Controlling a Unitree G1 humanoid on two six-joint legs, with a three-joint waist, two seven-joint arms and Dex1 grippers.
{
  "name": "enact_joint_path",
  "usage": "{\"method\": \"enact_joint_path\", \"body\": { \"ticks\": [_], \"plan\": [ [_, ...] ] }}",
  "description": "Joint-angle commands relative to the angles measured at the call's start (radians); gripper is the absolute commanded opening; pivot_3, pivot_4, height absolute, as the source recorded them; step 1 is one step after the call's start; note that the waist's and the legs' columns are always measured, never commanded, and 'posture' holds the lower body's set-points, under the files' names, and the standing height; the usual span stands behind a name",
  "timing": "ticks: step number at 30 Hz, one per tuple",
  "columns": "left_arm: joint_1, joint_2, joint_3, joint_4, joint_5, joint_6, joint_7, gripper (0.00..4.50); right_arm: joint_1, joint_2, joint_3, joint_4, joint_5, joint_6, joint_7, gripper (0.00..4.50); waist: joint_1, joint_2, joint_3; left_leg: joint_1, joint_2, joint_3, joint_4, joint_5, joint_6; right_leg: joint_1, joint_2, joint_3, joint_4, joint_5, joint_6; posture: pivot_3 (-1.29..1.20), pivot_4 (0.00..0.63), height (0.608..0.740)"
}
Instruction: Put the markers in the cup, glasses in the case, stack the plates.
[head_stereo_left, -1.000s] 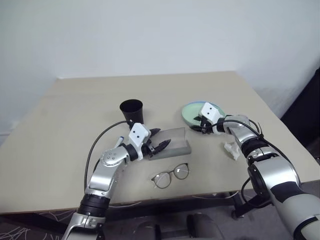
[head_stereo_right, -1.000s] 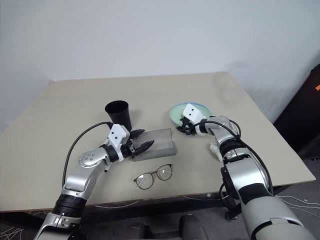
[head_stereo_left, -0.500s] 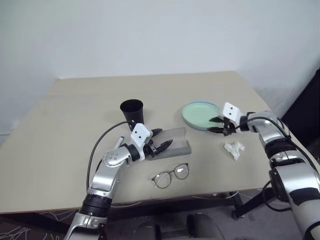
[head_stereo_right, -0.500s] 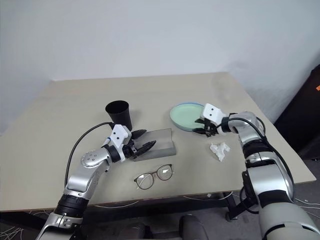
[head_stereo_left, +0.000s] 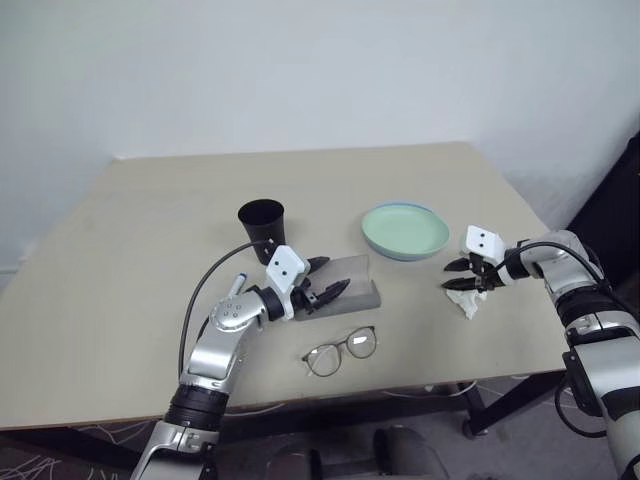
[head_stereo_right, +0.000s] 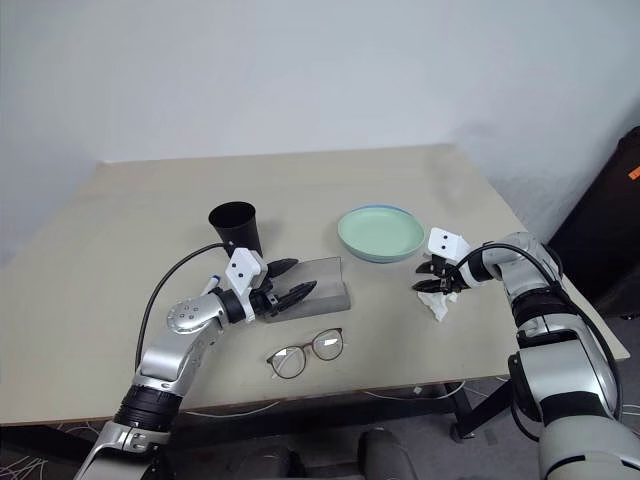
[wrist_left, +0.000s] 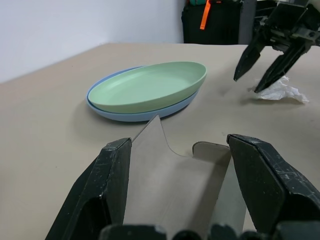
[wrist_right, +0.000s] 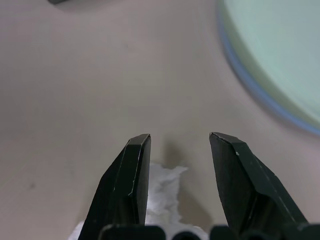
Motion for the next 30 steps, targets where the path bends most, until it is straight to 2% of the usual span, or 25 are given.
{"method": "enact_joint_path", "body": {
  "ticks": [1,19,22,26,30],
  "plan": [
    [-0.021,0.004,0.001,-0.021,0.003,-0.020,-0.002,3.22,-0.012,-0.022,0.005,-0.040,0.000,0.021,0.032,2.02,0.000,0.000,0.000,0.000,0.000,0.000,0.000,0.000,0.000,0.000,0.000,0.000,0.000,0.000,0.000,0.00,0.000,0.732],
    [-0.013,0.005,0.002,-0.026,0.006,-0.019,-0.004,3.22,0.000,-0.047,0.064,-0.025,-0.070,0.030,-0.004,2.02,0.000,0.000,0.000,0.000,0.000,0.000,0.001,0.000,0.000,0.000,0.000,0.000,0.000,0.000,0.000,0.00,0.000,0.732],
    [-0.017,0.004,0.001,-0.023,0.008,-0.019,-0.005,3.22,0.000,-0.046,0.062,-0.026,-0.067,0.020,-0.001,1.41,0.000,0.000,0.000,0.000,0.000,0.000,0.001,0.000,0.000,0.000,0.000,0.000,0.000,0.000,0.000,0.00,0.000,0.732],
    [-0.018,0.005,0.002,-0.021,0.010,-0.021,-0.005,3.22,-0.005,-0.042,0.052,-0.034,-0.052,0.015,0.009,0.14,0.000,0.000,0.000,0.000,0.000,0.000,0.001,0.000,0.000,0.000,0.000,0.000,0.001,0.000,0.000,0.00,0.000,0.732],
    [-0.020,0.006,0.003,-0.019,0.011,-0.021,-0.005,3.22,-0.021,-0.030,0.022,-0.059,-0.007,0.021,0.035,0.03,0.000,0.000,0.000,0.000,0.000,0.000,0.001,0.000,0.000,0.000,0.000,0.000,0.001,0.000,0.000,0.00,0.000,0.732]
  ]
}}
